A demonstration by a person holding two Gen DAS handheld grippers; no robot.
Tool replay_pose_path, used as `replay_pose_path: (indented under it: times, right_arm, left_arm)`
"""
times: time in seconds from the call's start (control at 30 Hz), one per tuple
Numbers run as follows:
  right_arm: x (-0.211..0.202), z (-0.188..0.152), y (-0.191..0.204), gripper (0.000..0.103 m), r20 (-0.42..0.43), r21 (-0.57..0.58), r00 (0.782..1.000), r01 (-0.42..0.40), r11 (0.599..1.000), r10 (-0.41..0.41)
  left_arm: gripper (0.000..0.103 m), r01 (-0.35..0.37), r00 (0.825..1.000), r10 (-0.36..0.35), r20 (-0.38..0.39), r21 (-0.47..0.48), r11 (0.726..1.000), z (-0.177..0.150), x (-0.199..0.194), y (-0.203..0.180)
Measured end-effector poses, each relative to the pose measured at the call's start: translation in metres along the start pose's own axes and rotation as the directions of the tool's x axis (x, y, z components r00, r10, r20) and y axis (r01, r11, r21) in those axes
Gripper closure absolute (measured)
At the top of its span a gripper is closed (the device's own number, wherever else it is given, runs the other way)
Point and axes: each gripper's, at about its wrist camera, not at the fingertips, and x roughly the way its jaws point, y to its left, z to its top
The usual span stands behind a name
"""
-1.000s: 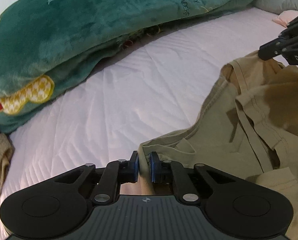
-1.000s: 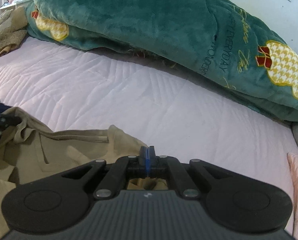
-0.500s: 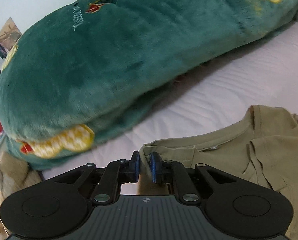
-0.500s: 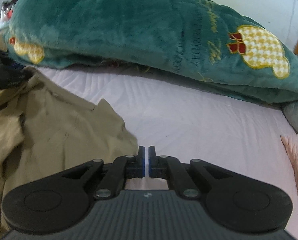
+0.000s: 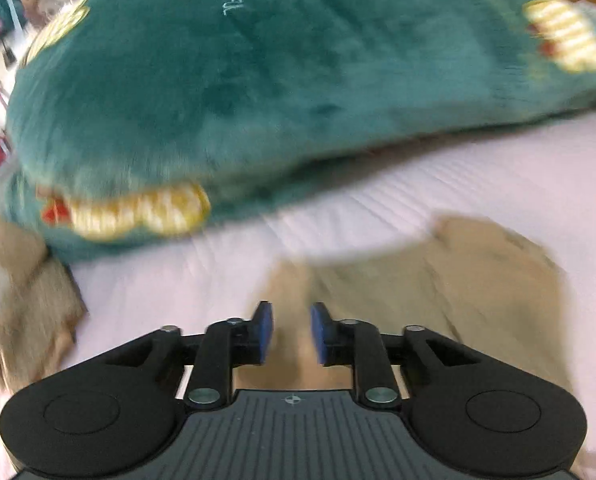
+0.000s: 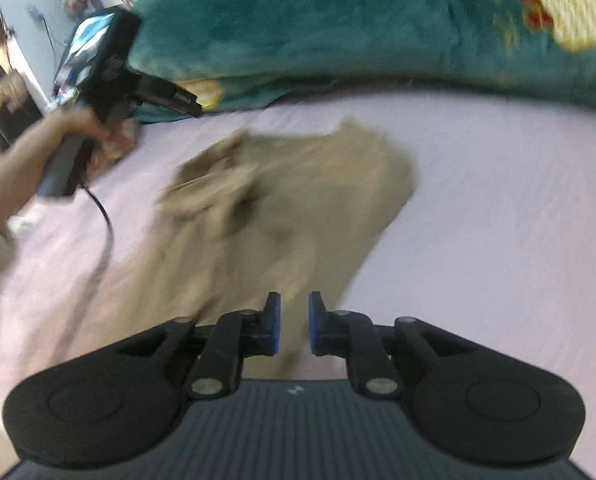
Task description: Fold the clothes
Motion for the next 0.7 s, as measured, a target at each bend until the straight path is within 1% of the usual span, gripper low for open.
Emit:
replay_pose_path:
  times: [0.07, 0.1, 0.13, 0.17, 0.2, 0.23, 0.3, 0.37, 0.47, 0.5, 0.53, 0.57, 0.63, 0.7]
  right_arm:
    - [-0.015, -0.023, 0.029, 0.083, -0.014, 0.003, 1.0, -0.01, 1.0, 0.01]
    - [-0.021, -0.034, 0.044, 0.076, -0.016, -0.021, 1.0, 0.01, 1.0, -0.01]
    - [-0.026, -0.045, 0.059, 0.064, -0.017, -0.044, 0.999, 0.03, 0.999, -0.031]
    - [-0.029, -0.056, 0.073, 0.06, -0.024, -0.076, 0.998, 0.056, 0.996, -0.058]
    - [-0.028, -0.065, 0.087, 0.058, -0.042, -0.122, 0.994, 0.094, 0.988, -0.1]
    - [-0.025, -0.073, 0.099, 0.057, -0.058, -0.16, 0.989, 0.128, 0.979, -0.139]
    - [-0.014, -0.083, 0.108, 0.057, -0.094, -0.174, 0.976, 0.179, 0.968, -0.197]
    - [-0.002, -0.092, 0.114, 0.057, -0.132, -0.172, 0.959, 0.226, 0.959, -0.25]
    - [0.015, -0.095, 0.116, 0.057, -0.173, -0.195, 0.925, 0.304, 0.933, -0.337]
    - [0.02, -0.095, 0.115, 0.057, -0.183, -0.201, 0.91, 0.336, 0.92, -0.372]
    - [0.025, -0.095, 0.113, 0.057, -0.199, -0.201, 0.896, 0.359, 0.911, -0.397]
    - [0.031, -0.096, 0.109, 0.056, -0.225, -0.189, 0.886, 0.369, 0.91, -0.406]
    - [0.043, -0.098, 0.101, 0.055, -0.274, -0.169, 0.865, 0.386, 0.907, -0.42]
    - [0.048, -0.1, 0.098, 0.053, -0.289, -0.168, 0.858, 0.393, 0.904, -0.426]
  left_arm:
    - [0.059, 0.083, 0.996, -0.083, 0.013, -0.037, 0.996, -0.042, -0.056, 0.006]
    - [0.055, 0.102, 0.995, -0.102, 0.01, -0.032, 0.994, -0.062, -0.076, 0.004]
    - [0.048, 0.121, 0.993, -0.12, 0.008, -0.027, 0.992, -0.082, -0.095, 0.002]
    - [0.046, 0.139, 0.99, -0.139, 0.005, -0.022, 0.99, -0.102, -0.114, 0.001]
    - [0.046, 0.146, 0.989, -0.146, -0.017, 0.002, 0.989, -0.123, -0.127, -0.008]
    - [0.046, 0.152, 0.988, -0.151, -0.039, 0.025, 0.988, -0.144, -0.139, -0.017]
    - [0.046, 0.124, 0.991, -0.122, -0.047, 0.046, 0.991, -0.175, -0.152, -0.029]
    - [0.046, 0.083, 0.995, -0.082, -0.065, 0.018, 0.996, -0.2, -0.158, -0.036]
    - [0.046, 0.112, 0.989, -0.117, -0.086, -0.067, 0.991, -0.231, -0.167, -0.048]
    - [0.046, 0.11, 0.989, -0.117, -0.089, -0.074, 0.991, -0.24, -0.171, -0.056]
    - [0.046, 0.082, 0.992, -0.085, -0.092, -0.037, 0.996, -0.25, -0.168, -0.066]
    - [0.045, 0.032, 0.994, -0.032, -0.108, 0.0, 0.999, -0.256, -0.162, -0.074]
    - [0.044, -0.044, 0.99, 0.051, -0.134, 0.054, 0.998, -0.268, -0.15, -0.089]
    - [0.038, -0.094, 0.985, 0.104, -0.135, 0.078, 0.993, -0.275, -0.145, -0.094]
